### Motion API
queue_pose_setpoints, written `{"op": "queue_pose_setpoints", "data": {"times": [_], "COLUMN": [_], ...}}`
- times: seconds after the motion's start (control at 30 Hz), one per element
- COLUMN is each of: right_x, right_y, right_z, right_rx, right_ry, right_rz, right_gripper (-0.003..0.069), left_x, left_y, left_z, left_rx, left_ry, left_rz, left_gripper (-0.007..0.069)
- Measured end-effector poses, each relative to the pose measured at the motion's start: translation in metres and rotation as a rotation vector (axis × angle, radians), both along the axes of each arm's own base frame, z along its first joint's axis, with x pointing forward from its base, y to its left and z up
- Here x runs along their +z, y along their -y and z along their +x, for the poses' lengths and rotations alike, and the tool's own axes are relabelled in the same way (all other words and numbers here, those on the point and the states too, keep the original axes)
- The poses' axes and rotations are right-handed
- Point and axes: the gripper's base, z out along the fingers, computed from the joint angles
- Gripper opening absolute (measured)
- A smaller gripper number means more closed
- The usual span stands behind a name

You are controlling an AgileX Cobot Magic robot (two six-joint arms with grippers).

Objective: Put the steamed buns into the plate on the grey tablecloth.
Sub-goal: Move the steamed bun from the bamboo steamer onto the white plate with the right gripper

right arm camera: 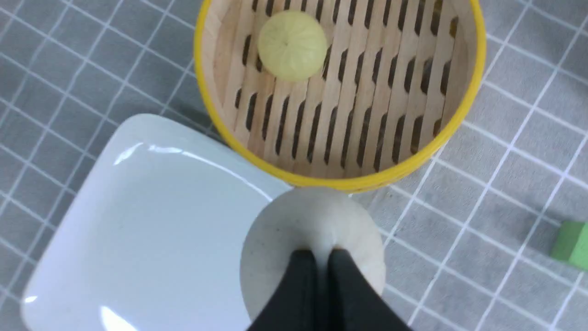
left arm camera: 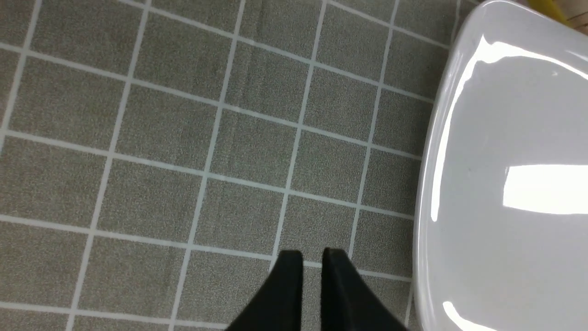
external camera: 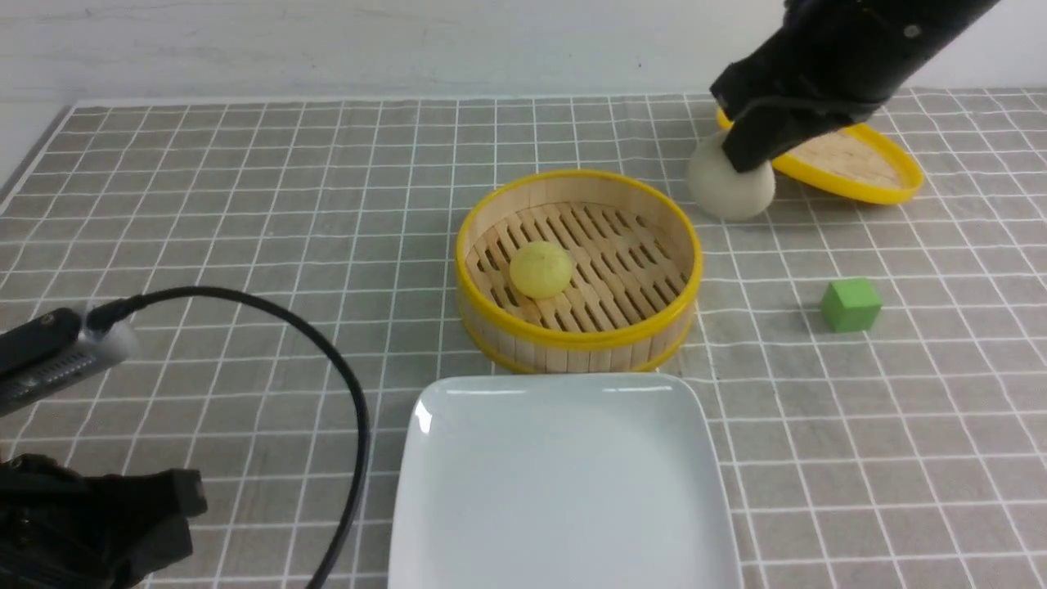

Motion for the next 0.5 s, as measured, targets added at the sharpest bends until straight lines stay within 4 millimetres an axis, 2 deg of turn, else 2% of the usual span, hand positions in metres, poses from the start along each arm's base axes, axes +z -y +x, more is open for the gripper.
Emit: {"op": "queue_pose_setpoints", "data": {"times": [0.03,0.1,0.2,0.23,0.27,0.4,0.43,0.5], "right_x": [-0.002,-0.018,-0.062,-0.065,-0.088,-0.14,-0.141,-0.162], "right_y": [-0.002,-0.008,-0.025,-0.026,-0.038,-0.065,-0.066,-0.079], "right_z": [-0.007,-0.016,-0.031,-0.033,-0.041,-0.054,-0.054,-0.054], "right_rx": [0.001,0.021,0.073,0.077,0.105,0.148,0.15,0.149], "right_ry": [-0.036,-0.119,-0.277,-0.286,-0.341,-0.374,-0.376,-0.365], "right_rz": [0.033,0.056,0.023,0.019,-0.007,-0.085,-0.09,-0.12], "right_gripper": [0.0015,0.0016,0.0018,0.0018,0.002,0.0039,0.0041,0.0065], "left_x": [0.0,0.0,0.0,0.0,0.0,0.0,0.0,0.0], "left_y": [0.0,0.0,0.0,0.0,0.0,0.0,0.0,0.0], "left_z": [0.0,0.0,0.0,0.0,0.0,0.0,0.0,0.0], "left_rx": [-0.001,-0.001,-0.001,-0.001,-0.001,0.002,0.002,0.003], "left_ry": [0.001,0.003,0.004,0.004,0.004,0.004,0.004,0.002], "left_rz": [0.005,0.007,0.007,0.007,0.007,0.005,0.005,0.005], "left_gripper": [0.0091,0.0093,0.0099,0.0099,0.0101,0.0106,0.0107,0.0108]}}
